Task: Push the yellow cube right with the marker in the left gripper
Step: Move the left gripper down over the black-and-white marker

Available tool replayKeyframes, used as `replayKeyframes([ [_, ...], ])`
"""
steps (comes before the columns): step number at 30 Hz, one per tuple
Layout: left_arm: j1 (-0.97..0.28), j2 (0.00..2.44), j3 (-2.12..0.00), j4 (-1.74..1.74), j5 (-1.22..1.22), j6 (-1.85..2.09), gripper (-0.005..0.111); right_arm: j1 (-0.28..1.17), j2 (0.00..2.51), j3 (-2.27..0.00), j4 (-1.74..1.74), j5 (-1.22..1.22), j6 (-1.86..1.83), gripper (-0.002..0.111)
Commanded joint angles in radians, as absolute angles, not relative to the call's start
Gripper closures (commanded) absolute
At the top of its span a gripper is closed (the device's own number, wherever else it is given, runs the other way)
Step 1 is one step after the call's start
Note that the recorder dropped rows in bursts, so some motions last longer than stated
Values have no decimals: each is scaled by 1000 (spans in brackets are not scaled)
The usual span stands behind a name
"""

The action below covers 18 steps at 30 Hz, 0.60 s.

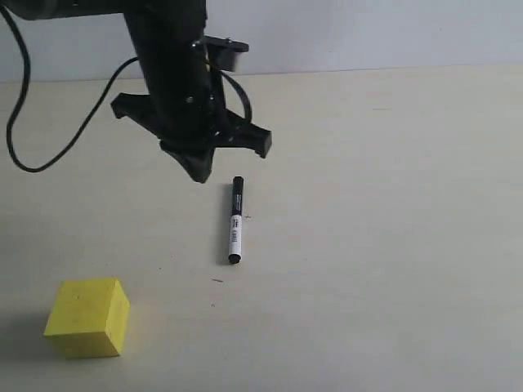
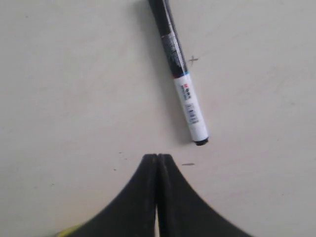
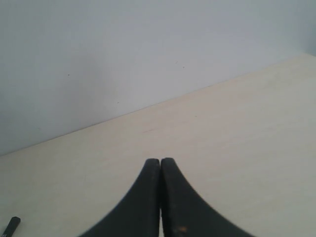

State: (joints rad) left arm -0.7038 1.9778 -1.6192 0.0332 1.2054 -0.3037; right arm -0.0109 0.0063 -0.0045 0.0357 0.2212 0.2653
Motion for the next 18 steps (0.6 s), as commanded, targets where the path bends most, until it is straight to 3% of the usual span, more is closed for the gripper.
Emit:
replayKeyframes([
  [1, -725, 2026, -1652, -12, 1189, -351, 101, -17, 0, 0, 35, 209, 266, 108],
  [10, -721, 2115, -1654, -28, 1129, -478, 63, -17, 0, 0, 35, 209, 266, 108],
  [18, -721, 2171, -1654, -28, 1093, -533, 60, -17, 0, 0, 35, 209, 266, 108],
])
